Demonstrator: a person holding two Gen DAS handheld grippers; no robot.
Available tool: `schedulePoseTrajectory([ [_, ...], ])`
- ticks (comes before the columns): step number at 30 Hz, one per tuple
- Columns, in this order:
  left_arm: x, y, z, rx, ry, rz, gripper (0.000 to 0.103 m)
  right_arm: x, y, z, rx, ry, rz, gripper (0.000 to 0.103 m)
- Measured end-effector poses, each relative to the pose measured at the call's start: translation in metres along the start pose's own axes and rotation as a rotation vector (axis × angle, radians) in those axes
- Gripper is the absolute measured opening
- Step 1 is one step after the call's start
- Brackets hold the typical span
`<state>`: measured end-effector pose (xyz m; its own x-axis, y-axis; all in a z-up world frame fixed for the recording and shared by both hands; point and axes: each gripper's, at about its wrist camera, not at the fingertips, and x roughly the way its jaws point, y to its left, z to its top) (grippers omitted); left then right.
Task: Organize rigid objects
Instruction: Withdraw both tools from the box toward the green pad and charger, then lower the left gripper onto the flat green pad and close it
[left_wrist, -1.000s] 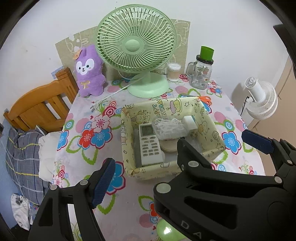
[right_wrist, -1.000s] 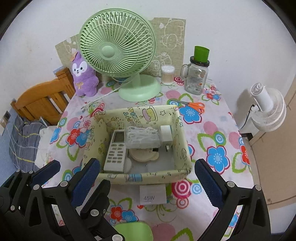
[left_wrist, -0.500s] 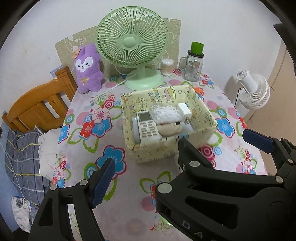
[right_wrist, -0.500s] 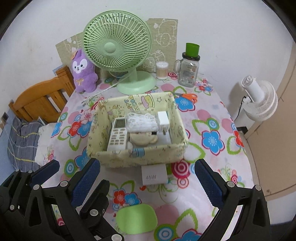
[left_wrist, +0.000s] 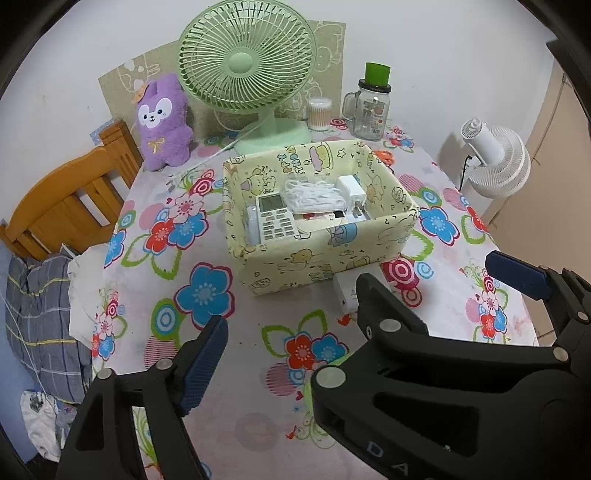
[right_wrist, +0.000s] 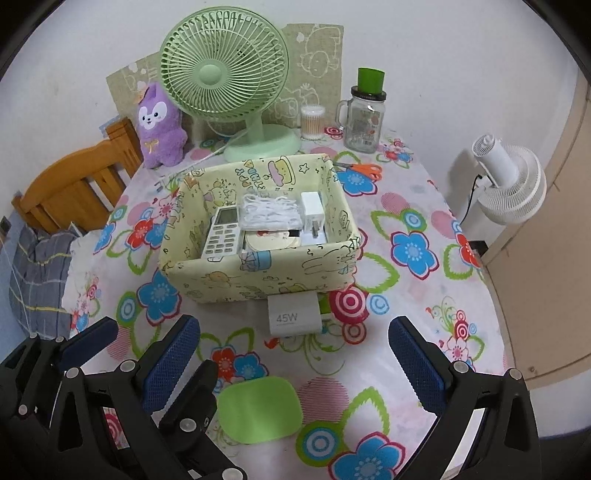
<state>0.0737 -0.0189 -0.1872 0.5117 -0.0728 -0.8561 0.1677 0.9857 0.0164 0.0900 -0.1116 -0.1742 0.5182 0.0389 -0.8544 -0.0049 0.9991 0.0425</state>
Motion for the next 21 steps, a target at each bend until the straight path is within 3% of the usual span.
schedulePoseTrajectory([
  [21, 0.047, -0.030, -0.024, -0.150, 0.043, 0.021, 0.092, 0.050, -0.029, -0.020, -0.127, 0.064, 0.039, 0.103],
])
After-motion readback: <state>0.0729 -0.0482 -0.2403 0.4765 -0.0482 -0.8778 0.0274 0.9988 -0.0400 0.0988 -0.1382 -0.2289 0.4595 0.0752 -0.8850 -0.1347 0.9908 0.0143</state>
